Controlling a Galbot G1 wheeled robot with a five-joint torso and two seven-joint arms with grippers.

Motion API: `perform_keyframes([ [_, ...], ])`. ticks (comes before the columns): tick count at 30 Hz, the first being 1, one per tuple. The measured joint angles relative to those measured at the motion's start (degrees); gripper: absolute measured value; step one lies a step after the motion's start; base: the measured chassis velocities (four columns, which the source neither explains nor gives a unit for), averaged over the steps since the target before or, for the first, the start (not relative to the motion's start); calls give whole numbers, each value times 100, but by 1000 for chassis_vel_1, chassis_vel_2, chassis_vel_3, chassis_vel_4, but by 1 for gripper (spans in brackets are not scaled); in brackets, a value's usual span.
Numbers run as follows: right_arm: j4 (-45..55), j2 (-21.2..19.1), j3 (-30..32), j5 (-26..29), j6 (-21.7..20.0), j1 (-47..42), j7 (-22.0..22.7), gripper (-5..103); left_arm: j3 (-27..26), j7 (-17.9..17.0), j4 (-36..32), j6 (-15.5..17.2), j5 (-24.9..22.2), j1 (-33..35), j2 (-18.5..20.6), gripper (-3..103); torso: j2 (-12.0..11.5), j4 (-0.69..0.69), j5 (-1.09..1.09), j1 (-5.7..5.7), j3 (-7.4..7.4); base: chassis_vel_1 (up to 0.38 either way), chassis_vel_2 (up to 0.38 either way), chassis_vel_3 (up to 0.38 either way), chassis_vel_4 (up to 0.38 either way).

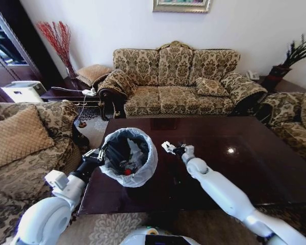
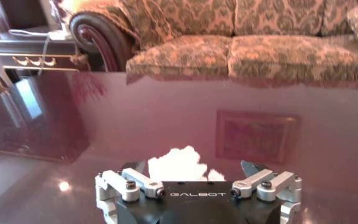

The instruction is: Move to the front of the table and place the trash on the table into the trash bin.

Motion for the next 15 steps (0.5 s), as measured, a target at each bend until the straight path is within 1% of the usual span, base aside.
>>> perform_keyframes([
  [1,-87,59,10,3,11,5,0,97,-2,1,0,-4,-3,-1,16,3,0,0,1,0,0,0,0,0,0],
  [3,-172,113,20,3,26,10,-2,97,-7,2,0,-8,-6,-1,32,3,0,0,2,1,0,0,0,0,0],
  [4,-245,154,29,-2,38,15,-18,95,-15,2,1,-13,-10,-1,46,3,0,0,0,0,0,0,0,0,0],
  [6,-389,229,39,-19,47,22,-97,86,-33,2,2,-17,-45,-20,67,3,0,0,1,0,0,0,0,0,0],
  [7,-389,229,39,-19,47,22,-97,86,-33,2,2,-17,-45,-20,67,3,0,0,1,0,0,0,0,0,0],
  [10,-508,287,44,-42,64,17,-171,70,-27,3,1,-20,-69,-52,75,3,0,0,1,0,0,0,0,0,0],
  [12,-535,298,45,-52,72,9,-185,70,-22,4,2,-21,-70,-59,76,3,0,0,1,0,0,0,0,0,0],
  [13,-578,314,48,-69,91,-9,-200,58,-14,5,1,-21,-70,-65,77,3,0,0,1,0,0,0,0,0,0],
  [15,-599,320,52,-75,106,-15,-202,58,-10,6,2,-22,-70,-71,77,3,0,0,2,0,0,0,0,0,0],
])
